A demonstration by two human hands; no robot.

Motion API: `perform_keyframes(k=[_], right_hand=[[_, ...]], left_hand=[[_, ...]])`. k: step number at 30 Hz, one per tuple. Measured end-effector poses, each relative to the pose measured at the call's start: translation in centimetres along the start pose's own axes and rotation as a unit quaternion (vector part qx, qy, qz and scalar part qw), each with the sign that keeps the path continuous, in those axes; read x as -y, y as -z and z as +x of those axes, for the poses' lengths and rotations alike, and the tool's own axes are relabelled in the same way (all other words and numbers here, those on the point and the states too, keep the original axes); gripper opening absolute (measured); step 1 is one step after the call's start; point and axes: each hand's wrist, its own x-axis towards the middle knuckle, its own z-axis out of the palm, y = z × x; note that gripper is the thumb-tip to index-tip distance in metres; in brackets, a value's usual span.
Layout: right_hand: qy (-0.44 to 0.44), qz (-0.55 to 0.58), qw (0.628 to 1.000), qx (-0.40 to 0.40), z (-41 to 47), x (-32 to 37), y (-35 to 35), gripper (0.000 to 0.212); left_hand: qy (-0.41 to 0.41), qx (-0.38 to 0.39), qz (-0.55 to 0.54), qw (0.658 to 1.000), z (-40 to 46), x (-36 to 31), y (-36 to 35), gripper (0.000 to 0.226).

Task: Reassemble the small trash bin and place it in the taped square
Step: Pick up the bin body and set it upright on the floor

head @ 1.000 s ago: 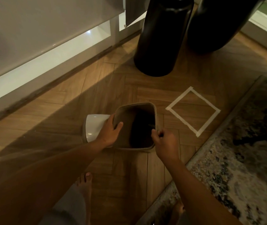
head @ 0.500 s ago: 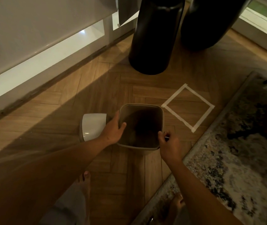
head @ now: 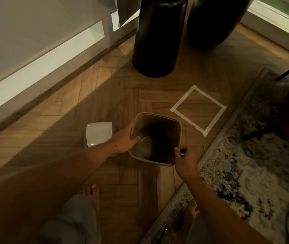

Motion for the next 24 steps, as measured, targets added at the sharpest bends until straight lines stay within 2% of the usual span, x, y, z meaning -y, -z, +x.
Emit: perform_keyframes(k=[4, 7, 12, 14, 24], right_hand=[[0.055, -0.06, 0.997, 0.018, -0.7, -0.5, 0.6, 0.073], [0.122, -0.126, 0.983, 0.055, -0.9, -0.7, 0.9, 0.093], [0.118, -0.126, 0.976, 0.129, -1.5, 0.0, 0.8, 0.127], [0.117, -0.139, 0.972, 0.148, -1.7, -0.1, 0.6, 0.138], [0.12, -0.034, 0.983, 0.133, -2.0, 0.1, 0.1, 0.136]], left_hand=[[-0.032, 0.015, 0.012, 0.999, -1.2, -0.5, -0.3, 0.096], [-0.04, 0.006, 0.02, 0.999, -2.3, -0.5, -1.2, 0.107], [-0.028, 0.024, 0.023, 0.999, -2.9, 0.1, -2.0, 0.139], [-0.014, 0.03, 0.025, 0.999, -3.0, 0.2, -2.2, 0.144], [-0.004, 0.047, 0.039, 0.998, -2.4, 1.0, -1.8, 0.146]])
